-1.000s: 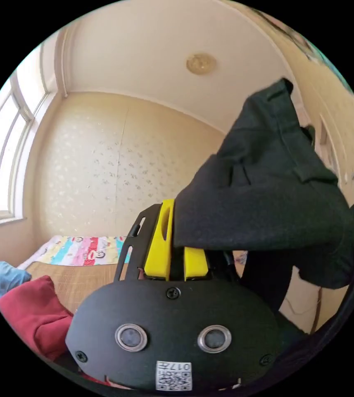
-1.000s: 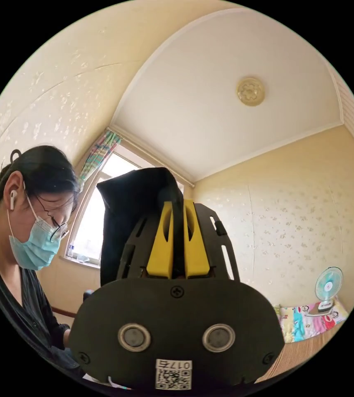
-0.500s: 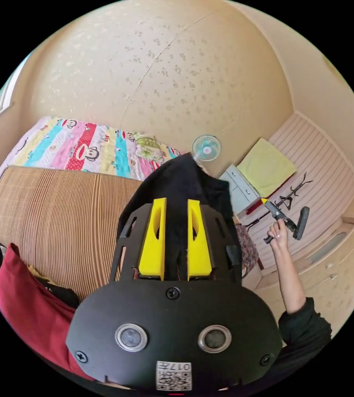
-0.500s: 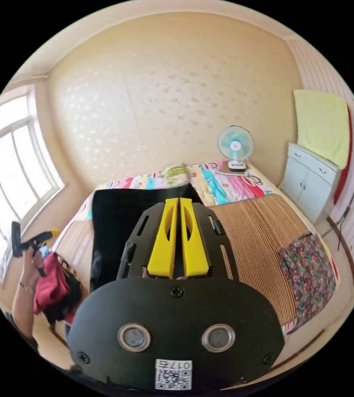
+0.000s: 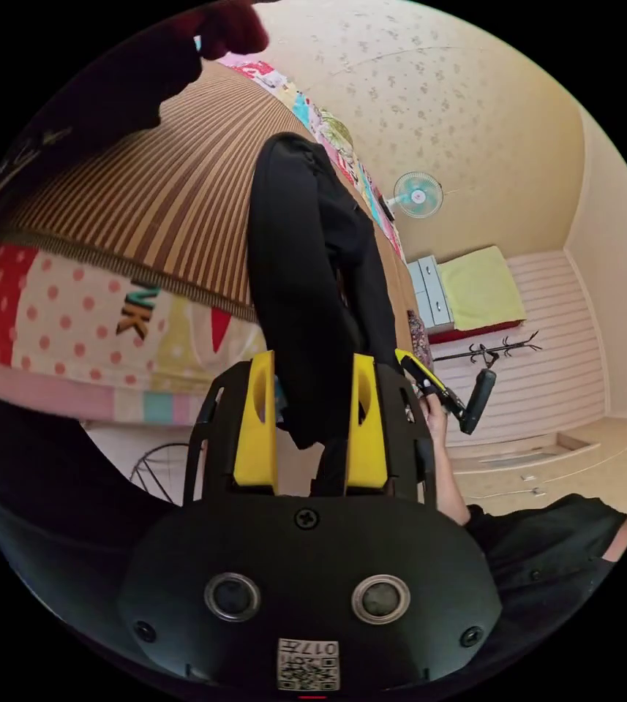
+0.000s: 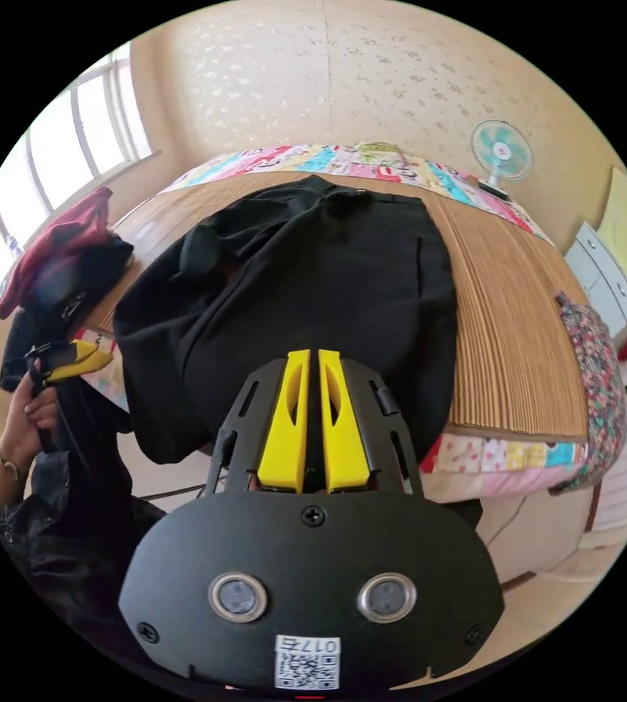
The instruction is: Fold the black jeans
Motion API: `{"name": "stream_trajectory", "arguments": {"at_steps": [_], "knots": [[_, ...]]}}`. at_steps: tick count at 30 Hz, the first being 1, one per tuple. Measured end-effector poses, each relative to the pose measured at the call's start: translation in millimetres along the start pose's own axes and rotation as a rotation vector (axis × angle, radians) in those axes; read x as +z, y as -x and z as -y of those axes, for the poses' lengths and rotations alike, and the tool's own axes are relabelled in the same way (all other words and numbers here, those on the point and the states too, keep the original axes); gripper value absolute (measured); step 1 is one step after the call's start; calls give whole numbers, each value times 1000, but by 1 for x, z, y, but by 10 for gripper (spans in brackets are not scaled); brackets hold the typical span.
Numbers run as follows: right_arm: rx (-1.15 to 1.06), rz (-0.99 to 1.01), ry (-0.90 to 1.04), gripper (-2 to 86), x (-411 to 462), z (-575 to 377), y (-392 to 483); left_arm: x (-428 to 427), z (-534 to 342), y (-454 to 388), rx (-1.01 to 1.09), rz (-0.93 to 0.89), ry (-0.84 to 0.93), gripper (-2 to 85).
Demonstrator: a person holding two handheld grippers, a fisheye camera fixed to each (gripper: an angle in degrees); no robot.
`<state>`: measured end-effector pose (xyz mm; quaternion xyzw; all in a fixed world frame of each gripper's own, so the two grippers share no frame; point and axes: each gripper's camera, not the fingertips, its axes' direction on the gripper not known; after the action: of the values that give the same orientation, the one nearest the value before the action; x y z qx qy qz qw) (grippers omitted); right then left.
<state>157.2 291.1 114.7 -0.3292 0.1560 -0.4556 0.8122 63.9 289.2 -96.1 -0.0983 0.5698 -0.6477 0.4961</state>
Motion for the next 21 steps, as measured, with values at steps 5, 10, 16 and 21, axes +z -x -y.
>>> {"name": "stream_trajectory", "arguments": {"at_steps": [5, 10, 16, 21], "knots": [[40, -90, -21, 7, 15, 17, 24, 65, 23, 11, 21, 44, 257, 122], [-18, -171, 166, 4, 86, 59, 44, 96, 30, 25, 18, 14, 369, 23], [-200, -388, 236, 3, 129, 100, 82, 30, 39, 16, 161, -300, 382, -6], [-183, -454, 185, 2, 156, 129, 82, -68, 41, -35, 464, -206, 363, -7]]}}
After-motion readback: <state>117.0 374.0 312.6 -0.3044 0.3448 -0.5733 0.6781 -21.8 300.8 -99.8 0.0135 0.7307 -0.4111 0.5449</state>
